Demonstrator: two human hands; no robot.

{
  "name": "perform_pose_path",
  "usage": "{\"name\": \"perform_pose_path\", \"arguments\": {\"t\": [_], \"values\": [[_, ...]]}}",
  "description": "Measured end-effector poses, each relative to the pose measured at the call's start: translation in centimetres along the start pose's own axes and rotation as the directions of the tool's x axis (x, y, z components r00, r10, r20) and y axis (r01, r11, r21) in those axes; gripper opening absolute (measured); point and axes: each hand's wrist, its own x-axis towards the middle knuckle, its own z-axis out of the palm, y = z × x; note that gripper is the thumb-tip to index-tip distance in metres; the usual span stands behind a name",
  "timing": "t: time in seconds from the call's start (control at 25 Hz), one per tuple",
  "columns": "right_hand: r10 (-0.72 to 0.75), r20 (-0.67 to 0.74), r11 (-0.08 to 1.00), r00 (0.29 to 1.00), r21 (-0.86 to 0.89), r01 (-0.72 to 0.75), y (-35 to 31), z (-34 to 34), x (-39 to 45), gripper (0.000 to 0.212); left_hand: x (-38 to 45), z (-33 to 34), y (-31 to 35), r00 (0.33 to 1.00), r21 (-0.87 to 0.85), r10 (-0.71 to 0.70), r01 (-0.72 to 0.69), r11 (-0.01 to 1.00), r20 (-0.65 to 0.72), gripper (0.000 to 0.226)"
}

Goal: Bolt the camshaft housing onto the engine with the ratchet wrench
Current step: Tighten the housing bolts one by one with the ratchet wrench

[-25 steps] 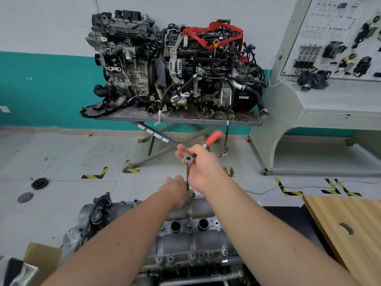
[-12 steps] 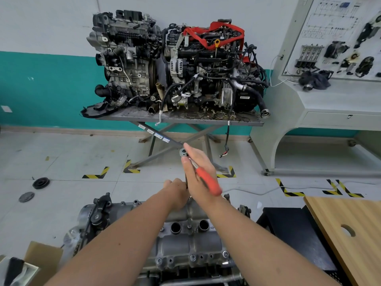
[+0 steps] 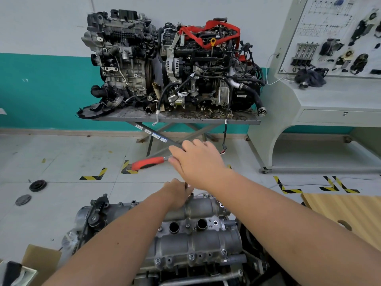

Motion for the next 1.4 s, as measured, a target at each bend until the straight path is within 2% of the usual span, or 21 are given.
{"name": "perform_pose_path", "arguments": {"t": [0.08,0.16,0.2,0.28,0.36,0.44,0.48,0.56,0.68,0.8,0.88,0.92,1.0,1.04,1.08,1.12,1.16,1.2,1.24,1.32,1.4], "values": [[0.093,0.094,0.982,0.991,0.153,-0.107,0.1,-1.1,1.1,0.035,0.5,0.1,-0.5,0.998,0.204,0.056,-0.06,0.977,0.028,0.045],[0.207,0.269,0.869,0.941,0.391,-0.303,-0.1,-1.5,1.8,0.031,0.8,0.0,-0.7,0.994,0.409,0.05,-0.084,0.909,0.094,0.04],[0.247,0.363,0.726,0.898,0.544,-0.42,-0.1,-1.8,1.9,0.03,1.0,-0.2,-0.9,0.992,0.463,0.037,-0.089,0.882,0.121,0.041],[0.256,0.549,0.255,0.795,0.755,-0.604,-0.5,-2.2,1.6,0.022,1.2,-0.2,-1.0,0.99,0.434,0.03,-0.087,0.897,0.136,0.047],[0.216,0.631,-0.161,0.745,0.776,-0.61,-0.8,-2.0,1.3,0.014,1.1,-0.2,-1.1,0.992,0.35,0.06,-0.094,0.932,0.107,0.052],[0.221,0.645,-0.506,0.732,0.717,-0.479,-0.9,-1.3,1.2,0.01,0.9,-0.1,-1.0,0.993,0.27,0.066,-0.091,0.959,0.101,0.054],[0.239,0.651,-0.639,0.72,0.664,-0.389,-1.0,-0.8,1.1,0.009,0.9,-0.1,-1.1,0.992,0.203,0.057,-0.079,0.976,0.111,0.053],[0.282,0.673,-0.741,0.684,0.605,-0.29,-1.2,0.0,0.7,0.01,1.3,-0.1,-1.3,0.991,0.048,0.035,-0.041,0.998,0.125,0.048],[0.379,0.585,-0.639,0.717,0.726,-0.255,-1.8,1.6,0.0,0.012,1.1,-0.2,-1.1,0.988,-0.038,0.003,0.003,0.999,0.156,0.051],[0.434,0.372,-0.311,0.82,0.917,-0.251,-2.4,3.0,-0.9,0.019,1.7,0.1,-1.2,0.988,-0.032,0.004,0.001,0.999,0.155,0.049],[0.472,0.147,-0.033,0.869,0.988,-0.149,-2.7,3.8,-1.4,0.025,1.7,-0.3,-1.3,0.983,-0.065,-0.037,0.05,0.997,0.181,0.041],[0.485,-0.025,0.168,0.874,0.984,-0.065,-2.7,4.4,-1.7,0.029,1.7,-0.6,-1.0,0.979,-0.134,-0.068,0.095,0.986,0.194,0.039],[0.349,-0.419,0.661,0.838,0.744,0.097,-2.4,5.6,-2.2,0.033,1.1,0.9,0.7,0.994,-0.355,-0.068,0.095,0.93,0.088,0.04],[0.226,-0.544,0.821,0.808,0.552,0.143,-2.1,5.8,-2.3,0.036,0.0,-0.6,0.6,0.976,-0.49,0.062,0.05,0.87,0.21,0.04],[0.124,-0.606,0.906,0.786,0.392,0.159,-1.7,5.8,-2.3,0.035,-1.5,-1.6,1.1,0.993,-0.464,-0.006,0.062,0.884,0.121,0.046],[0.053,-0.632,0.948,0.773,0.274,0.159,-1.3,5.5,-2.1,0.033,-1.2,-1.4,1.1,1.0,-0.249,0.001,-0.008,0.968,-0.028,0.054],[0.004,-0.623,0.972,0.782,0.186,0.143,-1.1,5.0,-1.9,0.03,-0.7,-2.2,1.3,0.997,-0.166,0.057,-0.064,0.984,-0.045,0.056],[-0.018,-0.579,0.985,0.815,0.132,0.115,-1.0,4.5,-1.8,0.028,0.3,-2.0,2.0,0.997,-0.255,0.06,-0.073,0.964,-0.056,0.048],[-0.015,-0.502,0.991,0.865,0.109,0.08,-1.1,3.9,-1.8,0.029,0.0,-1.6,1.5,0.973,-0.157,0.109,-0.143,0.977,-0.204,0.039],[0.027,-0.285,0.995,0.958,0.096,0.0,-1.2,2.8,-1.9,0.045,-1.2,-1.0,0.4,0.99,0.02,0.139,-0.139,0.99,0.002,0.05],[0.033,-0.128,0.996,0.991,0.085,-0.022,-0.9,1.7,-1.9,0.055,-0.4,-0.3,0.1,0.993,0.081,0.109,-0.112,0.99,0.04,0.048]]}}
